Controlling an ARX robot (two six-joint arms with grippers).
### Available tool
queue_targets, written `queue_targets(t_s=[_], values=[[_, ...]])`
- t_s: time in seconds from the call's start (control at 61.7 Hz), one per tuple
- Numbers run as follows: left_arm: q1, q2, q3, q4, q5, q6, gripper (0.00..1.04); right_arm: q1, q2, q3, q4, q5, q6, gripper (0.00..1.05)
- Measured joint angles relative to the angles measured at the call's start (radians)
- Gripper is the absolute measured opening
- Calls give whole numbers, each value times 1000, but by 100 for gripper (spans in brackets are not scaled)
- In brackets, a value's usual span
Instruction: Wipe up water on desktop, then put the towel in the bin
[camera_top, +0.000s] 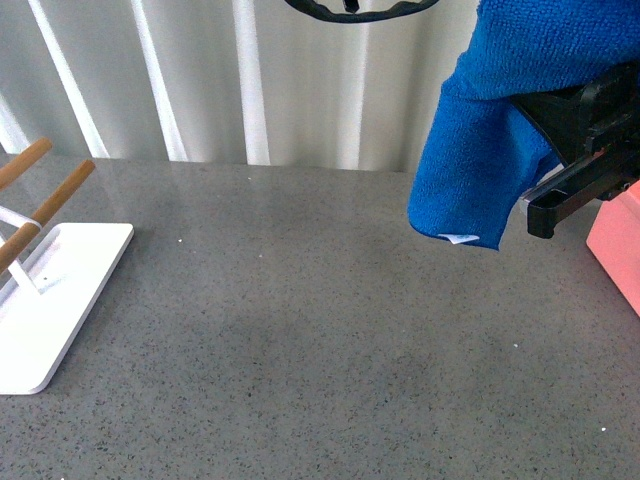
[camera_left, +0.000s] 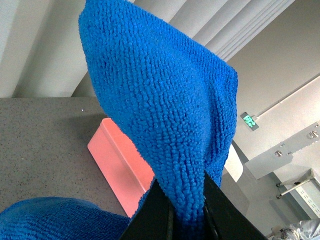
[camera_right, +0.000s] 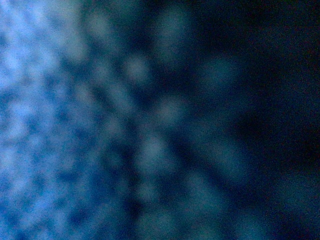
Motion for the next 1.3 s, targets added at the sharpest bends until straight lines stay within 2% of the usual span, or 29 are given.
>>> queue_targets(t_s=[0.243, 0.373, 0.47, 0.632, 0.843, 0.941, 1.022, 1.07, 1.103, 1.151, 1.232, 1.297], values=[[49, 11, 0, -30, 0, 28, 57, -19, -49, -5, -36, 11, 26, 4], [135, 42, -12, -35, 0, 35, 80, -33, -69, -29, -43, 2, 35, 4], [246, 64, -58, -37, -1, 54, 100, -53, -69, -40, -54, 10, 40, 4], [362, 58, -165, -24, 29, 117, 98, -81, -73, -42, -73, 19, 63, 4], [506, -32, -369, -27, 111, 285, 98, -111, -86, -55, -102, 26, 90, 4], [571, -98, -448, -35, 116, 348, 98, -125, -86, -61, -105, 26, 103, 4], [628, -174, -518, -46, 167, 396, 98, -132, -85, -63, -106, 30, 107, 4], [637, -210, -583, 50, 76, 443, 93, -134, -84, -64, -107, 31, 111, 4], [651, -246, -664, 217, -58, 491, 86, -133, -84, -64, -108, 34, 114, 4], [675, -291, -746, 360, -149, 526, 79, -132, -84, -64, -110, 33, 117, 4], [713, -383, -857, 500, -185, 556, 66, -129, -84, -64, -115, 32, 121, 4], [717, -442, -904, 521, -198, 570, 57, -128, -82, -64, -119, 39, 121, 4]])
